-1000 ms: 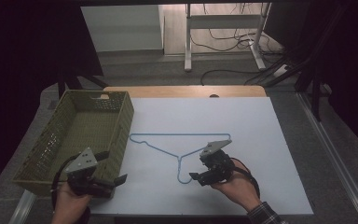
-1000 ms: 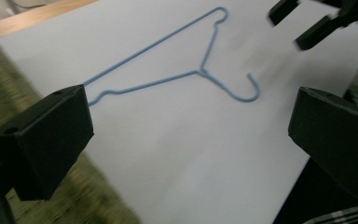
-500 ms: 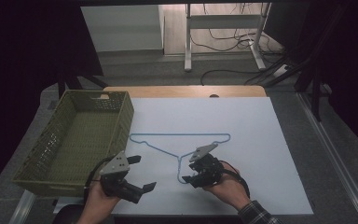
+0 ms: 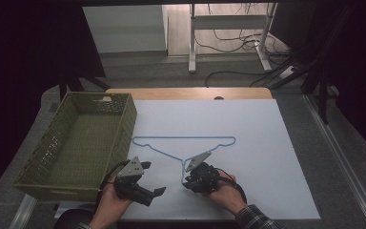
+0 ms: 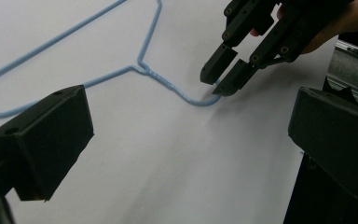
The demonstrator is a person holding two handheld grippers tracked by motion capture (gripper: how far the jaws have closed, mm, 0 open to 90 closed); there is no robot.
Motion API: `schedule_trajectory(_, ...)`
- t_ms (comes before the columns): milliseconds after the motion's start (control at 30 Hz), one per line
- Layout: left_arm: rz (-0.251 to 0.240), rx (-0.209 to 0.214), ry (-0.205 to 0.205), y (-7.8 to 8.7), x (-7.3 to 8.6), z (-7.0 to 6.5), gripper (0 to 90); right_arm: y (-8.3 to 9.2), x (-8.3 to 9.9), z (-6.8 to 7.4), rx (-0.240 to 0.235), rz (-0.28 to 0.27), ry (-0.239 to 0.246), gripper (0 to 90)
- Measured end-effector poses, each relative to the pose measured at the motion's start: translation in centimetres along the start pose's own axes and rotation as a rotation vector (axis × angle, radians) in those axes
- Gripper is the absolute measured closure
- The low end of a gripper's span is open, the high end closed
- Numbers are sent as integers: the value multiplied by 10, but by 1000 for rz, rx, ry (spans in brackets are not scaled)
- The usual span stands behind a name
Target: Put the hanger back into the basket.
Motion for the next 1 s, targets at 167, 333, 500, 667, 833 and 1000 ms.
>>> schedule_trajectory(167, 13, 0, 1, -2, 1, 0, 0, -6, 2, 0, -2, 15, 11, 795)
schedule_trajectory(333, 24, -1, 5, -3, 3, 2, 0, -10, 3, -2, -15, 20, 22, 811)
schedule_trajectory(500, 20, 4, 16, -3, 3, 3, 0, -11, 4, -1, -23, 21, 42, 859)
schedule_trajectory(667, 25, 2, 18, -4, 3, 5, 0, -10, 2, 0, -16, 24, 84, 867)
schedule_trajectory(833, 38, 5, 29, -5, 2, 7, 3, -3, -1, 2, -18, 13, 83, 867)
schedule_trajectory(1000, 56, -13, 41, -11, -3, 12, 9, 8, -7, 3, -29, -11, 79, 868)
Point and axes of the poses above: each handheld gripper's, and its own axes: y roughly backward along the jaws, x roughly out of its underside, z roughly to its left, the point moved 3 cm from there along -y, roughly forward along the jaws, and after that the axes turned 1 degree about -x, right-handed, at the moved point
